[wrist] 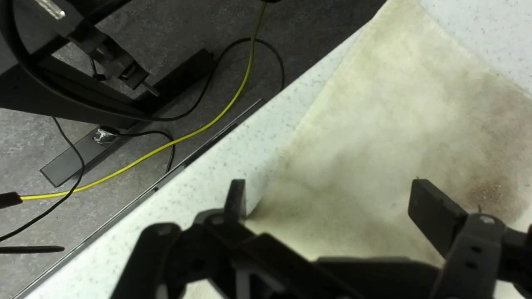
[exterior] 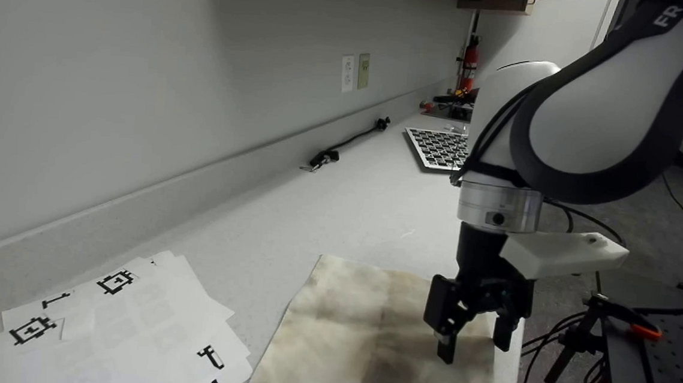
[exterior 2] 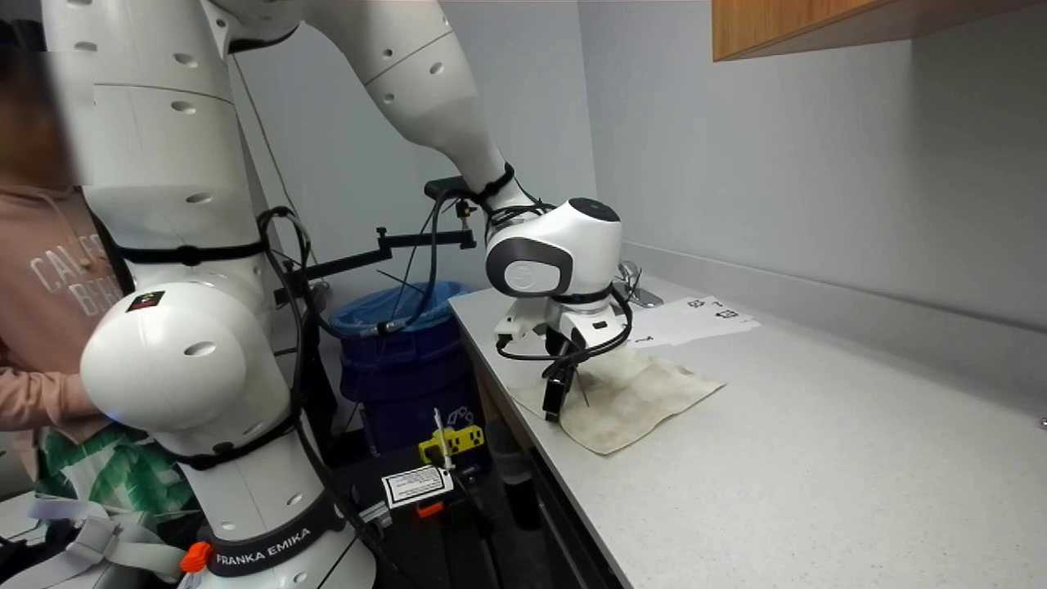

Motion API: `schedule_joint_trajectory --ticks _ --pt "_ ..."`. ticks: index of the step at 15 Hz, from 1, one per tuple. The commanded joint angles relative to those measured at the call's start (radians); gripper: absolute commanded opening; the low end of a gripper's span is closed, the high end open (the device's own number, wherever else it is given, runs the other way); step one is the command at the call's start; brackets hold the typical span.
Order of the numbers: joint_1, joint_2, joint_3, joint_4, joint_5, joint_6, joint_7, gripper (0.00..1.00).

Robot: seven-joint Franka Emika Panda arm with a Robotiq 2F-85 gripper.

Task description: Use the white cloth to wipe the table

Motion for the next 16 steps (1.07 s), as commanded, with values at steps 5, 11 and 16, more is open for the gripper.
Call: schedule_joint_trajectory --ticks 5,11,16 --pt "-0.012 0.071 -0.007 0.065 0.022 0.027 -0.035 1.00" --pt "-0.022 0.097 -0.005 0.100 0.048 0.065 -0.045 0.51" --pt "-0.037 0.089 -0.004 0.107 0.085 0.109 -0.070 0.13"
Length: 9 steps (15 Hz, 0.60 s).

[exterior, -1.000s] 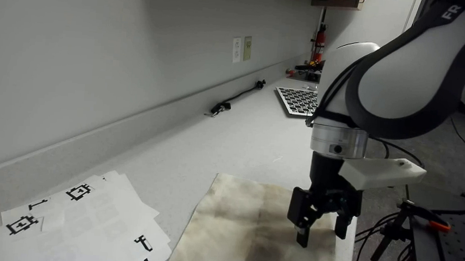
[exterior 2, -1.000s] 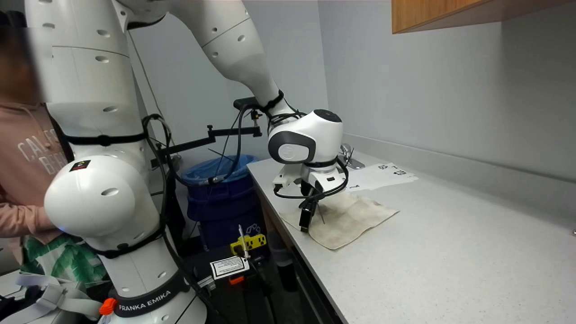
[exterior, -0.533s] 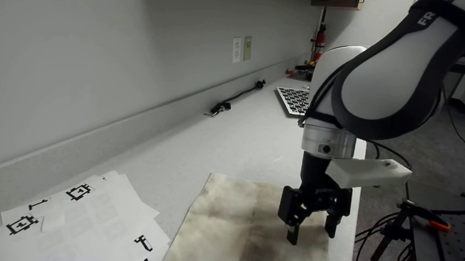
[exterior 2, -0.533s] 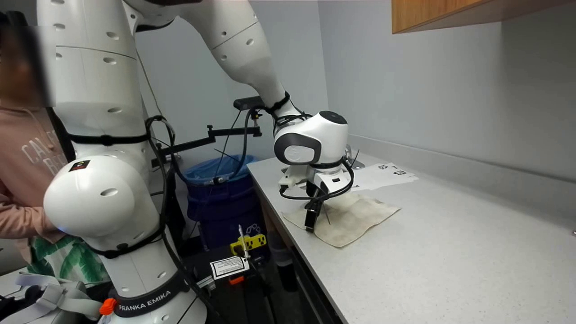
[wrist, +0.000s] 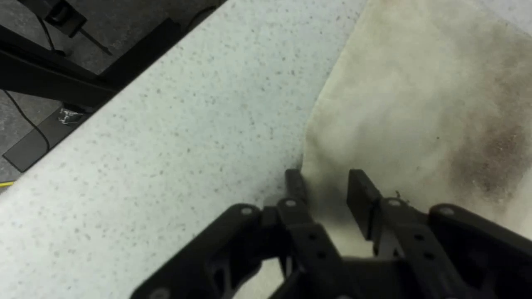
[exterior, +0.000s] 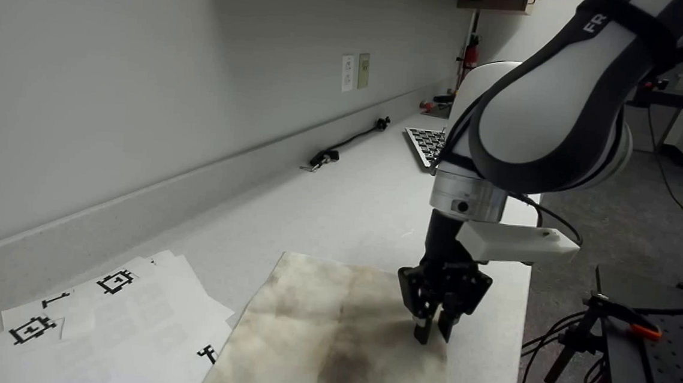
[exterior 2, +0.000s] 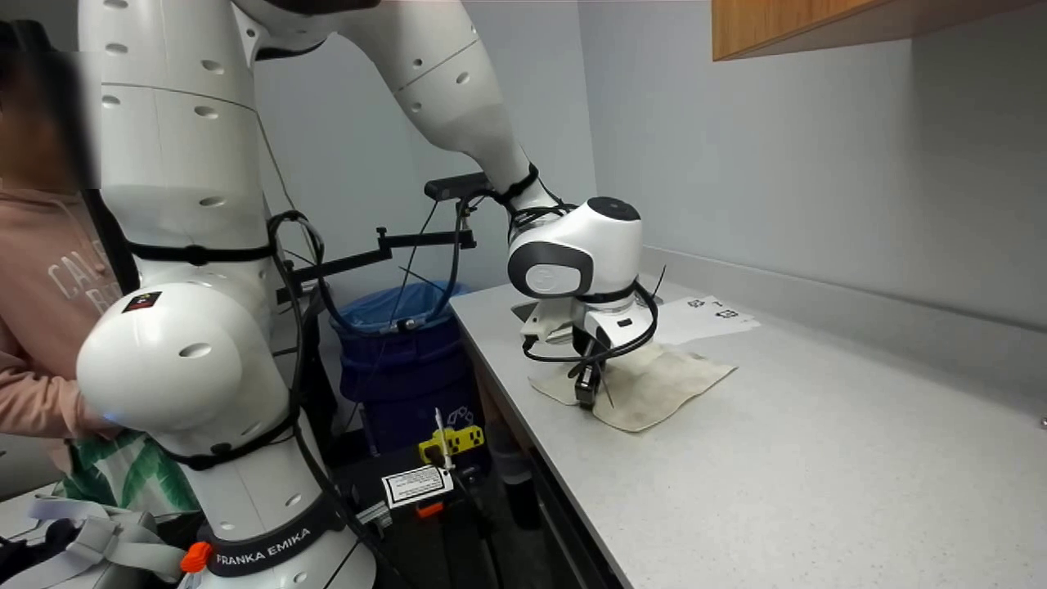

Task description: Use the white cloth to wipe the table

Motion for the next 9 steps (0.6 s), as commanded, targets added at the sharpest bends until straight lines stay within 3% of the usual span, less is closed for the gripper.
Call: schedule_joint_trajectory --ticks 1,2,9 --pt "-0.017 0.006 -0.001 0.012 0.048 0.042 -0.054 0.05" --pt "-0.018 0.002 -0.001 0.009 0.055 0.052 -0.057 0.00" --pt "0.010 -0.134 -0.016 -0.063 -0.021 0.077 0.031 0.01"
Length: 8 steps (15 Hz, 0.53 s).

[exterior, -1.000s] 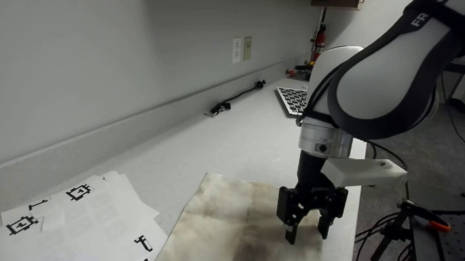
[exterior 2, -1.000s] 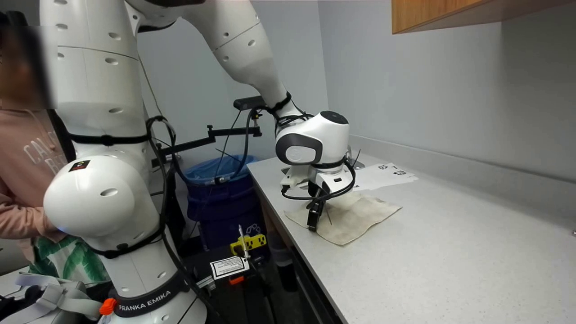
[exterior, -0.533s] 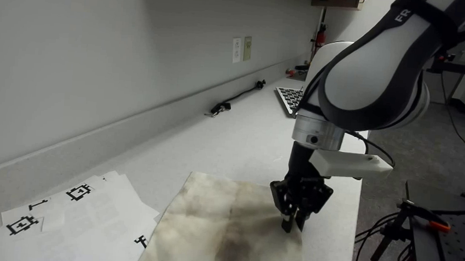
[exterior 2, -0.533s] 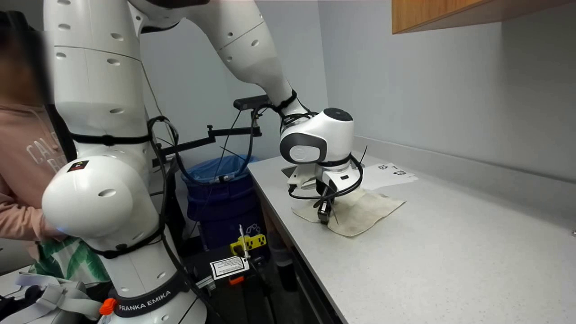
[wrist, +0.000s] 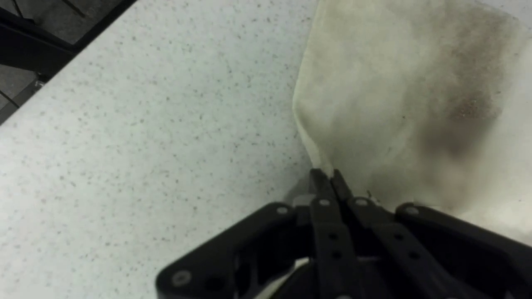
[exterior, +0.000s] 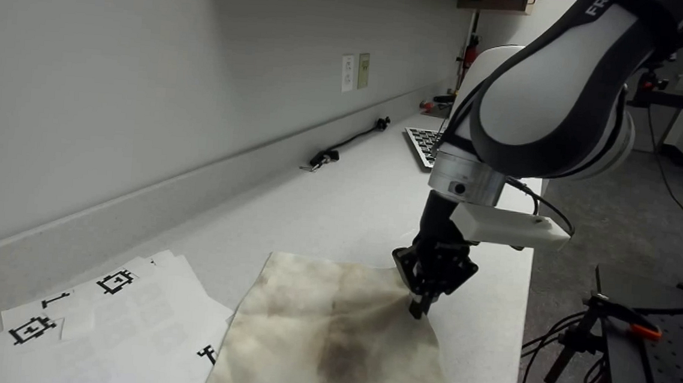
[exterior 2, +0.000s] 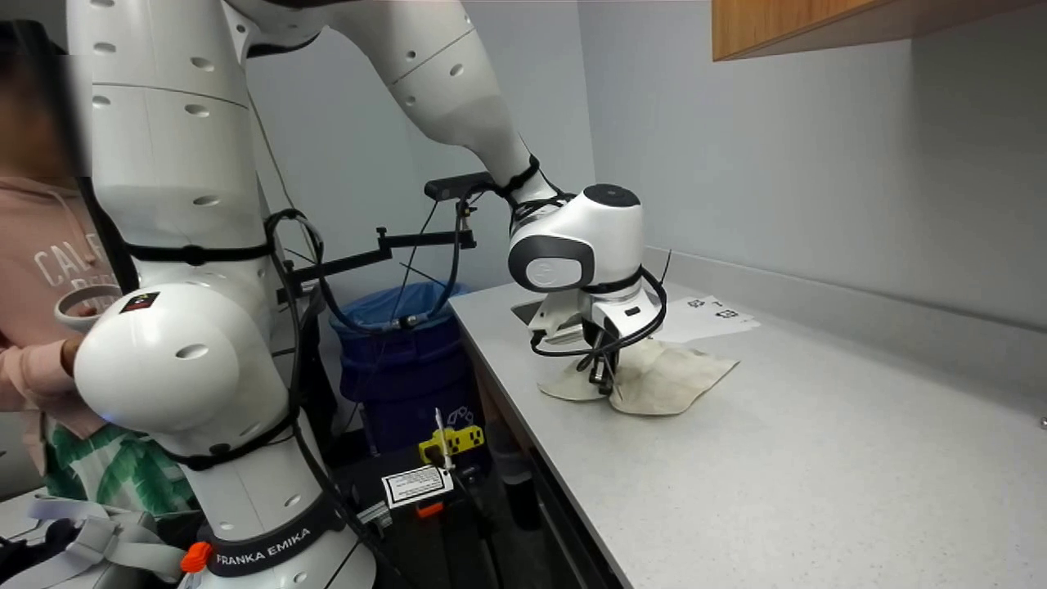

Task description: Use the white cloth to wipe the table

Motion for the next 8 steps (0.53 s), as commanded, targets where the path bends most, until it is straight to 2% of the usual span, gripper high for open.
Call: schedule_joint_trajectory --ticks 1,8 --pt "0.027 -0.133 -0.018 -0.071 -0.060 -0.004 0.056 0.01" --pt "0.017 -0.396 -0.002 -0.146 -0.325 -0.082 0.223 0.01"
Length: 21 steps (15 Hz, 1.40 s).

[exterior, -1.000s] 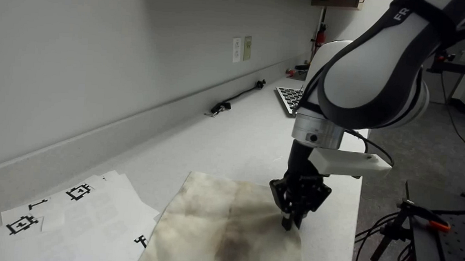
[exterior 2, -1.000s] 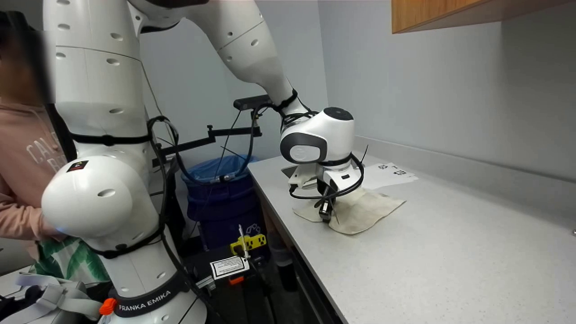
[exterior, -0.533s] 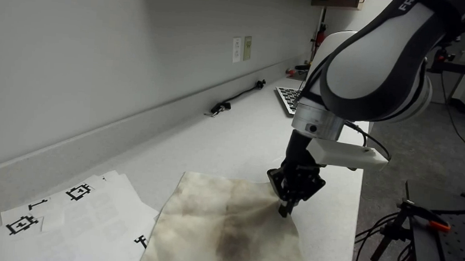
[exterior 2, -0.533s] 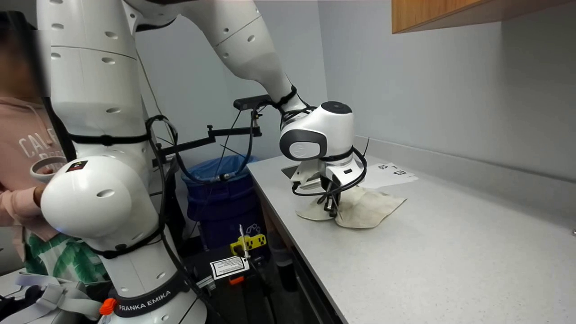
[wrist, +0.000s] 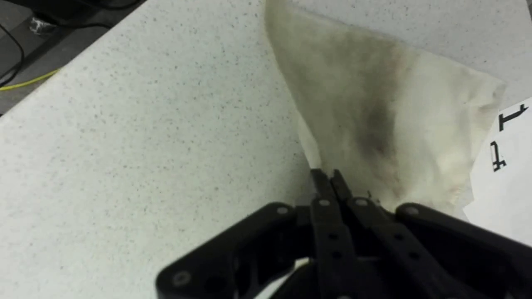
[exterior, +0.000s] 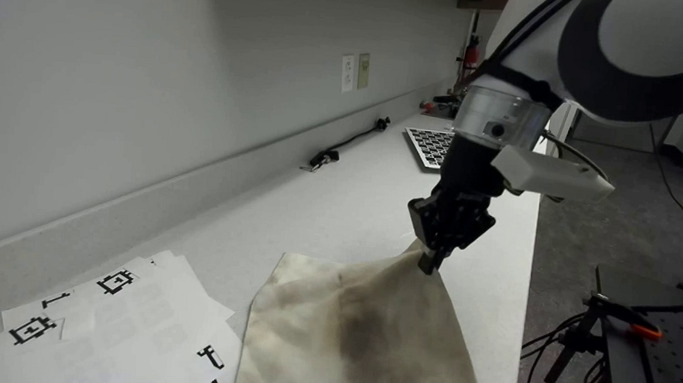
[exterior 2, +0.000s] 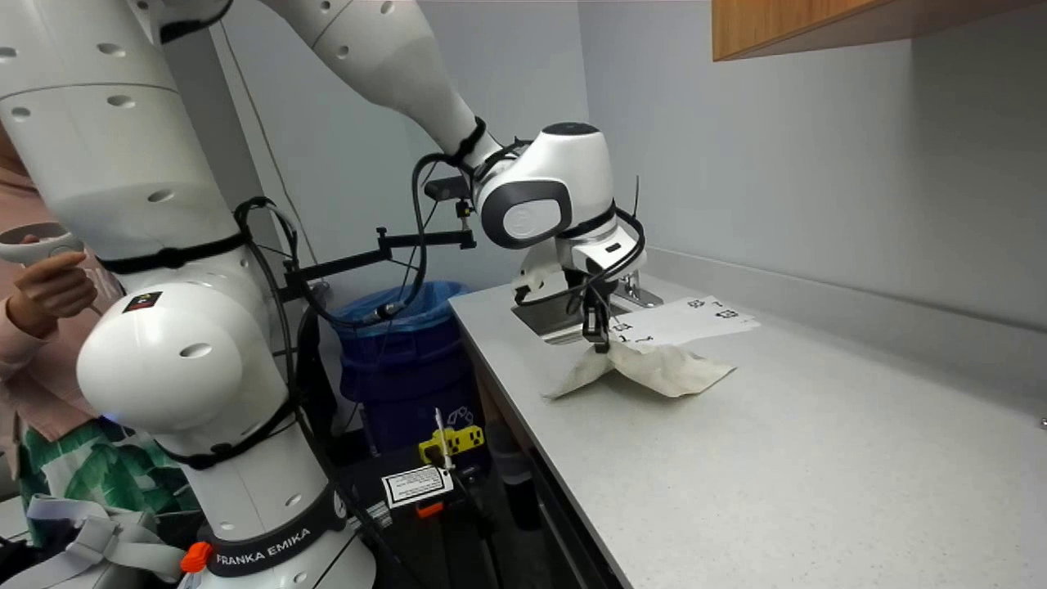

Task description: Use the white cloth to wipe the table

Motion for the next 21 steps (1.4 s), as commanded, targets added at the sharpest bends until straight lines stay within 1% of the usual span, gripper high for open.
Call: schedule_joint_trajectory --ticks 1,5,7,8,11,15,18,21 --pt "-0.008 -0.184 0.004 -0.052 -0.142 -0.081 0.107 0.01" --pt "-0.026 -0.279 0.021 -0.021 -0.242 -0.160 0.133 0.01" --pt "-0.030 -0.288 0.028 0.010 -0.287 -0.199 0.114 0.01" --pt "-0.025 -0.281 0.027 0.026 -0.299 -0.214 0.088 0.01" --pt "-0.026 -0.237 0.049 0.079 -0.375 -0.257 0.075 0.01" --pt "-0.029 -0.212 0.089 0.145 -0.515 -0.324 0.088 0.01" --pt "-0.018 -0.209 0.102 0.191 -0.587 -0.385 0.068 0.01" --pt "-0.013 -0.170 0.124 0.245 -0.657 -0.449 0.063 0.01"
